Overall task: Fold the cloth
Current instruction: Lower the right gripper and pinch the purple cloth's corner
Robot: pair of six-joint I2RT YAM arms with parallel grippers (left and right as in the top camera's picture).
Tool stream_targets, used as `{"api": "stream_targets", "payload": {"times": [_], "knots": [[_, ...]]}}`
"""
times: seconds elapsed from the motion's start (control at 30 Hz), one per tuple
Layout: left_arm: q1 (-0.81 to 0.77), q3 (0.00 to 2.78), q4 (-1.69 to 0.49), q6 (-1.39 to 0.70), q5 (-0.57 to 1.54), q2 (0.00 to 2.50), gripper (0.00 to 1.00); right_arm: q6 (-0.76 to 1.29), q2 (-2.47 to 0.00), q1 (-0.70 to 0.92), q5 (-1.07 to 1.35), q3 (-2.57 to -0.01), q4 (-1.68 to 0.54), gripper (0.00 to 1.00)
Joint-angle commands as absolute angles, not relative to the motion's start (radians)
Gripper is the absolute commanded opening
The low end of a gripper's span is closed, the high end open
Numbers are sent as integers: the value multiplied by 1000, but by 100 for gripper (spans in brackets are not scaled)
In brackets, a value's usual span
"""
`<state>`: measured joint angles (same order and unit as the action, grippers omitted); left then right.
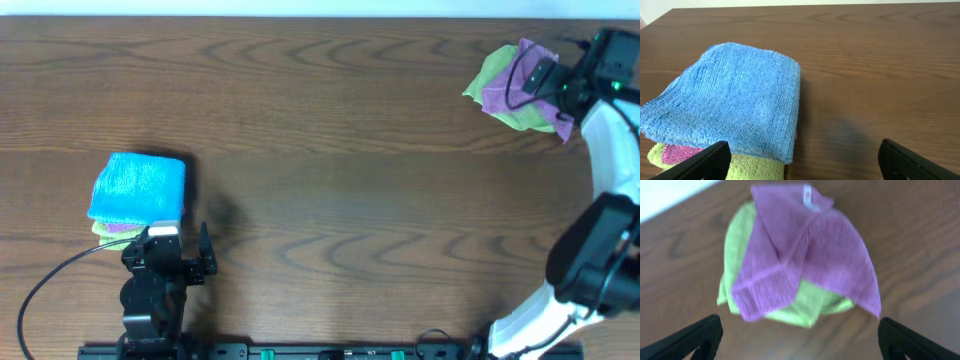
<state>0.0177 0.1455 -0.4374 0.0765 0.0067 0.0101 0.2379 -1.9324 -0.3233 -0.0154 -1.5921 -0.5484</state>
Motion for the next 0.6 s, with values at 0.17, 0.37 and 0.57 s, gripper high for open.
{"api": "stream_targets", "payload": {"times": [0.17, 0.37, 0.57], "knots": [[14, 126, -439, 83, -7, 4, 95, 270, -2085, -326, -18, -1783, -557, 99], [14, 126, -439, 83, -7, 4, 95, 292, -2166, -326, -18, -1795, -496, 98], [14, 126, -439, 83, -7, 4, 95, 311, -2215, -327, 8, -1795, -464, 96]]}}
